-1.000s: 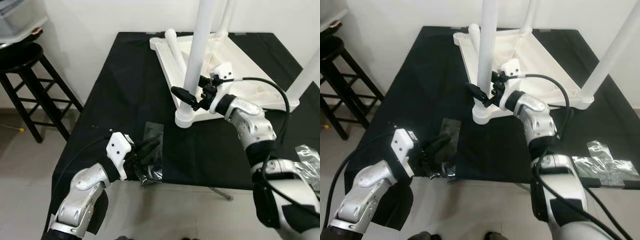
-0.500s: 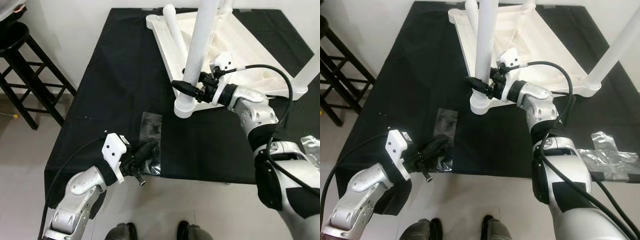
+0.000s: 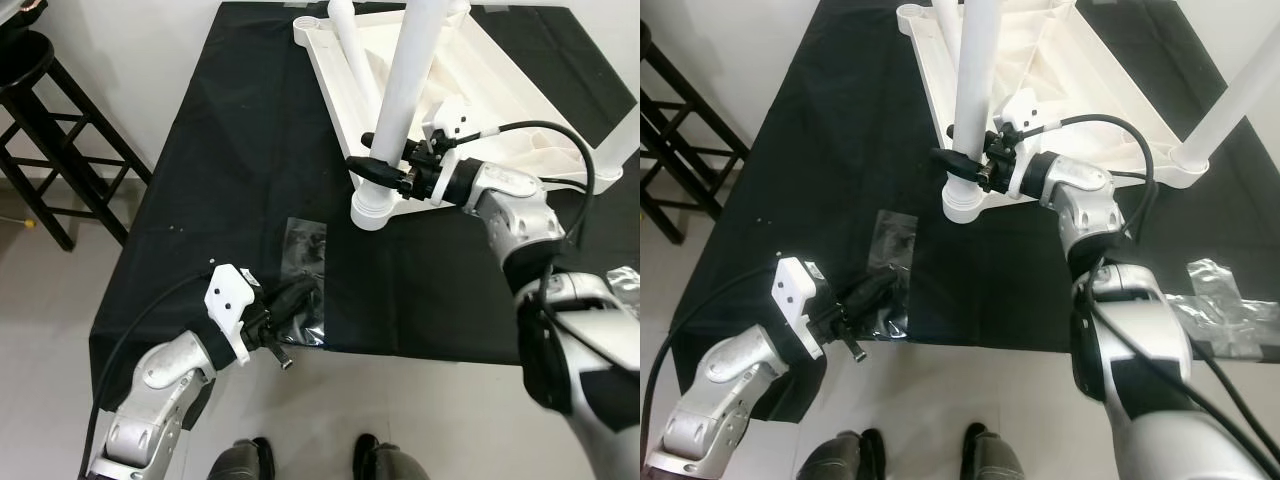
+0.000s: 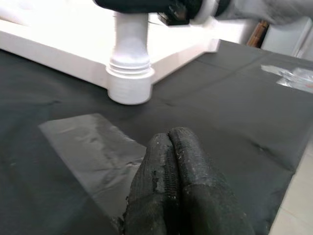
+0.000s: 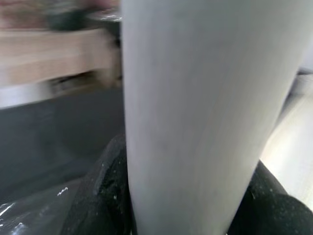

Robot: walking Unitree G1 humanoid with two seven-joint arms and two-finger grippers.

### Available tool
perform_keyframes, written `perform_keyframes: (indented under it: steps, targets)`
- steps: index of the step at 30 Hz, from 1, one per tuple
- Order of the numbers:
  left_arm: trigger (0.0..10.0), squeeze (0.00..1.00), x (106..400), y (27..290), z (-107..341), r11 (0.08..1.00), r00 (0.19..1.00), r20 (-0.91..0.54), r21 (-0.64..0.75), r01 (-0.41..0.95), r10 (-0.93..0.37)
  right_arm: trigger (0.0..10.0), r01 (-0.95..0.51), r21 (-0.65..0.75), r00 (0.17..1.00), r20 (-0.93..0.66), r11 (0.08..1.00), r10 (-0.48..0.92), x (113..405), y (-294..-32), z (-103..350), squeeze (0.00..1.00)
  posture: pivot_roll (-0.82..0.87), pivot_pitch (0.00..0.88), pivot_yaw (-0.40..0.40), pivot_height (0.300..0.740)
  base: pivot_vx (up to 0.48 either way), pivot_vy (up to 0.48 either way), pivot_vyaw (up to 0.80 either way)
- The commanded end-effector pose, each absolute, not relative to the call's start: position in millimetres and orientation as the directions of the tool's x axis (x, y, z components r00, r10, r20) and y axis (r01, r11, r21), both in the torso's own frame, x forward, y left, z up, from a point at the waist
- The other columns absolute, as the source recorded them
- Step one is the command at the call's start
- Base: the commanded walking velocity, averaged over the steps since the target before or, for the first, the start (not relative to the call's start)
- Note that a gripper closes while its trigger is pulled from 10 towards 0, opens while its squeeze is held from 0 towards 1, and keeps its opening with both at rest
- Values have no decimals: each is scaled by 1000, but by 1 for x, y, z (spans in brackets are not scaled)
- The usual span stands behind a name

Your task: Building children table

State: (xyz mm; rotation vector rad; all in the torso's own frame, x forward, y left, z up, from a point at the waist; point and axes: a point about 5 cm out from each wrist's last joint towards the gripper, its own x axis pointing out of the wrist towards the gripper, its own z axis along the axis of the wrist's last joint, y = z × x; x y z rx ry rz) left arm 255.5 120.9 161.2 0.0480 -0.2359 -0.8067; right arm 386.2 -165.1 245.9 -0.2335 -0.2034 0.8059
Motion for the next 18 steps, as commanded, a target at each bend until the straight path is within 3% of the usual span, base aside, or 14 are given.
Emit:
perform_keyframes:
  steps: [1,2,3,4,6,11,15,16,17,18]
  targets:
    - [10000,0,255,123,157,698,674,182,133,704,-716,0,-418,-210,908,-89,884,409,378,-181,183,0,65,241,-55,740,0,0,0]
    - [10000,0,255,123,157,698,674,182,133,704,-716,0,-418,-210,908,-89,884,409,378,-181,183,0,65,241,-55,740,0,0,0]
    - [10000,0,257,123,157,697,673,182,137,704,-717,0,-298,-106,942,-190,949,275,341,-167,138,0,72,233,-47,740,0,0,0]
    - [10000,0,257,123,157,697,673,182,137,704,-717,0,-298,-106,942,-190,949,275,341,-167,138,0,72,233,-47,740,0,0,0]
    - [10000,0,261,122,155,688,666,177,148,710,-725,0,-107,-75,959,-273,991,82,288,-170,118,0,23,200,-19,740,0,0,0]
    - [10000,0,266,122,153,681,658,177,133,720,-732,0,-41,-136,984,-179,990,16,298,-194,152,0,19,187,-24,740,0,0,0]
    - [10000,0,268,121,153,670,649,168,147,728,-742,0,-59,-125,983,-177,990,36,297,-191,165,0,25,181,-31,740,0,0,0]
    - [10000,0,268,122,152,675,654,168,148,723,-738,10000,-110,-129,975,-208,986,82,291,-182,166,0,27,186,-26,740,0,0,0]
    - [10000,0,268,122,152,675,654,168,148,723,-738,10000,-110,-129,975,-208,986,82,291,-182,166,0,27,186,-26,740,0,0,0]
    - [10000,0,268,123,152,681,660,169,149,717,-732,10000,-154,-113,966,-227,982,126,284,-170,167,902,27,185,-25,740,0,0,0]
